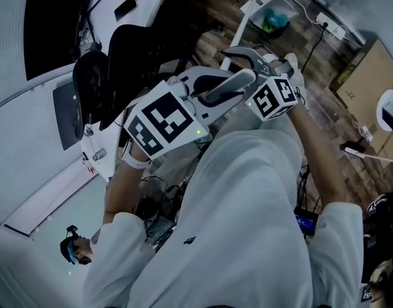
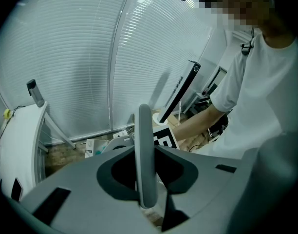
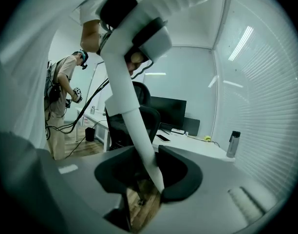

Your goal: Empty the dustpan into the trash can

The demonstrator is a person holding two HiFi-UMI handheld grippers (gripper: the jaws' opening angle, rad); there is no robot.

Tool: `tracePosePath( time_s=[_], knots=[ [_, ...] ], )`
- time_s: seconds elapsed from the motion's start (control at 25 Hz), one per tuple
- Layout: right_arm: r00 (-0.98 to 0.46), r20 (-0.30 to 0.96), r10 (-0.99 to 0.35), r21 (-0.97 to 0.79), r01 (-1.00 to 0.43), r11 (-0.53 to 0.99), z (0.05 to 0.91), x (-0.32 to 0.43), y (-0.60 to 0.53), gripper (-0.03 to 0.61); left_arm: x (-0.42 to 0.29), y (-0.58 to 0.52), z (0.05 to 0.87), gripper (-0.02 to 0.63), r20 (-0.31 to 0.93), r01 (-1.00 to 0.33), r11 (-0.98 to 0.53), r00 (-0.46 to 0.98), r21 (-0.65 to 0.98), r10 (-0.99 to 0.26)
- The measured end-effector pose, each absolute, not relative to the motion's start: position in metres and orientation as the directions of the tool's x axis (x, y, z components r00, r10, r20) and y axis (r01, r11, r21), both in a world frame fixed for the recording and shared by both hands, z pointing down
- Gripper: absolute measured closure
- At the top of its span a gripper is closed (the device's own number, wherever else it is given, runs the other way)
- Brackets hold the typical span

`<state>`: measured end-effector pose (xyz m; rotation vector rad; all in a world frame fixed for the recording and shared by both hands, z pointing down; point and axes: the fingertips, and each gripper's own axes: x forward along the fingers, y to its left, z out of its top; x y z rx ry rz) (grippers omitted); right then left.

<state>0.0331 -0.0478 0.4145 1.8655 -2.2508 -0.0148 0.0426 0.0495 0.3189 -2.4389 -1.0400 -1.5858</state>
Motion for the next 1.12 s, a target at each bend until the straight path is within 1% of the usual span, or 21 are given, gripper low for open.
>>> tracePosePath(
  time_s=[0.12,0.32,0.52,0.8,0.88,1.12],
  knots=[
    [-0.2,0.175,-0.964,0.115,-0.968,0.222,0.42,0.031,-0.05,0.44,0.041,0.046,0.322,0.522,0.826,0.547,-0.777,0.249,0.311,0.506],
    [-0.232,0.237,-0.943,0.085,-0.962,0.258,0.44,0.042,-0.041,0.437,0.04,0.046,0.322,0.522,0.82,0.541,-0.778,0.254,0.319,0.513],
    [-0.297,0.318,-0.9,0.135,-0.926,0.353,0.462,0.058,-0.043,0.431,0.039,0.04,0.323,0.522,0.818,0.541,-0.776,0.253,0.324,0.517],
    [-0.46,0.424,-0.78,0.224,-0.781,0.583,0.488,0.054,-0.06,0.434,0.04,0.031,0.325,0.522,0.819,0.527,-0.781,0.247,0.336,0.518],
    [-0.489,0.438,-0.754,0.249,-0.74,0.625,0.491,0.053,-0.064,0.471,0.039,0.03,0.326,0.522,0.822,0.525,-0.782,0.243,0.335,0.516],
    [-0.543,0.464,-0.7,0.318,-0.635,0.704,0.493,0.051,-0.074,0.483,0.039,0.016,0.326,0.522,0.823,0.498,-0.8,0.258,0.335,0.506]
  ],
)
